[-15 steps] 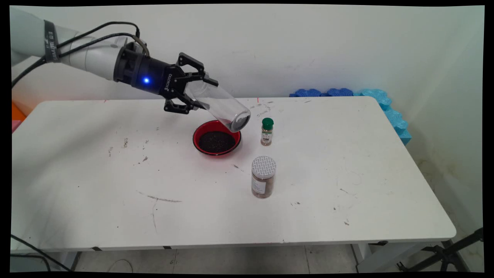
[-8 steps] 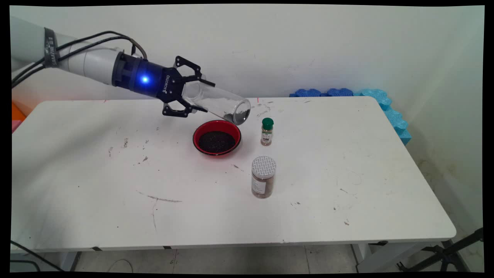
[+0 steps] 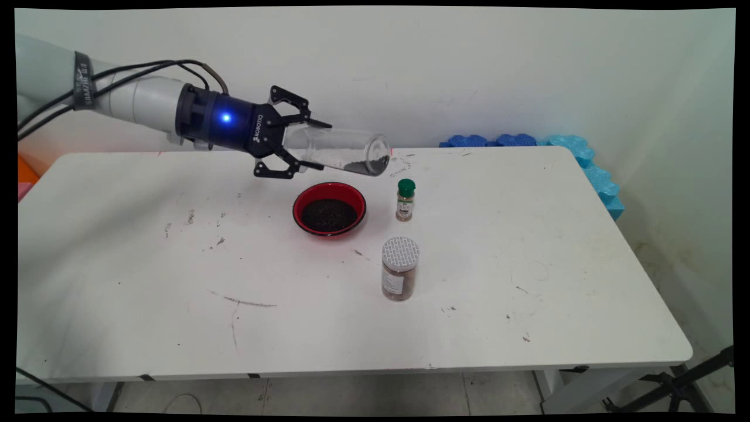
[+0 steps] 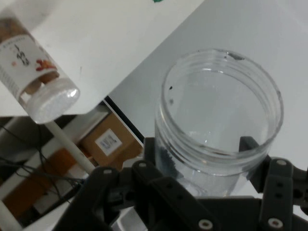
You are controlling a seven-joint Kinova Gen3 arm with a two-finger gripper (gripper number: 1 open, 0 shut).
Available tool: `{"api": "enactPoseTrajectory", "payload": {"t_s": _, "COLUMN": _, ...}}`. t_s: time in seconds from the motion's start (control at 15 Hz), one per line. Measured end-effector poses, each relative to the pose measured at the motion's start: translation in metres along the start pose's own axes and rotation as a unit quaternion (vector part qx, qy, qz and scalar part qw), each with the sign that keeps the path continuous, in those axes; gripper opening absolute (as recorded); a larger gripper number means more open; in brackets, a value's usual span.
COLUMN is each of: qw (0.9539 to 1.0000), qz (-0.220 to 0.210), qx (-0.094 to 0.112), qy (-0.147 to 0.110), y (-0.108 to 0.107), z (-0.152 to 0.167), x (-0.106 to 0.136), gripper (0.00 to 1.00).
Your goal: Pour the black seasoning powder in the red bowl
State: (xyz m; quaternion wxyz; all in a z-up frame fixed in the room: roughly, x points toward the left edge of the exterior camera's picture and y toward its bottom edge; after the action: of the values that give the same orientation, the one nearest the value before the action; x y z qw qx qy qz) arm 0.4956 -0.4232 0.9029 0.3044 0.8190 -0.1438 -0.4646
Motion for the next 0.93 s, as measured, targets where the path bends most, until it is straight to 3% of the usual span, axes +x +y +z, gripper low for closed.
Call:
{"api": "enactPoseTrajectory", "payload": {"t_s": 0.33, "qw": 0.9987, "qz": -0.049, "qx": -0.009, "qy": -0.013, "y": -0.0034, "z": 0.0045, "x": 0.0013, "gripper": 0.00}}
{"api": "enactPoseTrajectory", "payload": {"t_s": 0.93, "qw": 0.9958, "qz": -0.087, "qx": -0.016, "qy": -0.024, "y": -0.0096, "z": 0.0109, "x": 0.0056, "gripper": 0.00}}
